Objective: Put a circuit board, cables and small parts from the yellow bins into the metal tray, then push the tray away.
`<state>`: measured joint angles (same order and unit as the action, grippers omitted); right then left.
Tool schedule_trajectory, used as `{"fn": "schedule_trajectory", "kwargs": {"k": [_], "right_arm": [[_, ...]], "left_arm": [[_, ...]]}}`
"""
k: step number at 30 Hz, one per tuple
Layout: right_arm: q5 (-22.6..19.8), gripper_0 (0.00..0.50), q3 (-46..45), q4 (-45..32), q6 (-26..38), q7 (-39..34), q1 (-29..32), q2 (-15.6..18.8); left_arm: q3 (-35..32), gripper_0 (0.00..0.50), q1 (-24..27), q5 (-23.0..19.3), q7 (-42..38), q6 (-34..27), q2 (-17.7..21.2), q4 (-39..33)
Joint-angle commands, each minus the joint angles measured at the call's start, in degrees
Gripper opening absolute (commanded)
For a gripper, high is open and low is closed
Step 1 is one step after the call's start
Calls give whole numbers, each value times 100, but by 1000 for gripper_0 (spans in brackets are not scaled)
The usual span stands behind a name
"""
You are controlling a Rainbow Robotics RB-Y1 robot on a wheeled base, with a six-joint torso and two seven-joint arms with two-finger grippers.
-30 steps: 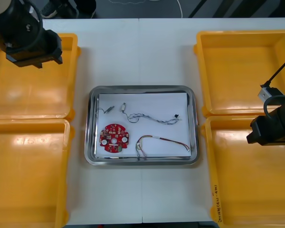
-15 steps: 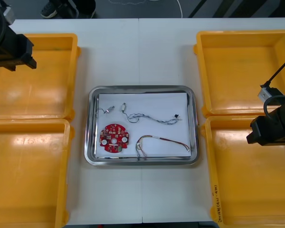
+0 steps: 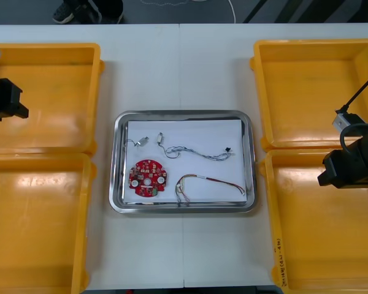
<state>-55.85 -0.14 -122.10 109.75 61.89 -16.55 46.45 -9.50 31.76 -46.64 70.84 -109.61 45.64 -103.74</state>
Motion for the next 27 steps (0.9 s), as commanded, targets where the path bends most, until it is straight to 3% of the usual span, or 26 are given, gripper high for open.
{"fn": "schedule_trajectory", "kwargs": {"k": [1,4,11,16,20,27], "right_arm": [[-84,500,-188,-165,25,-46,47,198],[-119,500,-188,-174,25,51,47,198],[-181,500,-188,-182,25,1044,20,198],[-453,500,-179,-182,25,1738,-68,198],[-673,500,-100,-182,25,2239,-243,198],[-699,500,542,-217,25,2881,-806,189]], "left_arm": [[-351,500,-513,-82,563,-39,270,-586],[-439,500,-697,-91,616,-39,270,-735],[-755,500,-1216,-179,809,-39,270,-1113],[-949,500,-1550,-214,941,-39,270,-1341],[-1080,500,-1849,-214,1029,-39,270,-1605],[-1177,500,-2200,-249,1178,-39,270,-1807]]}}
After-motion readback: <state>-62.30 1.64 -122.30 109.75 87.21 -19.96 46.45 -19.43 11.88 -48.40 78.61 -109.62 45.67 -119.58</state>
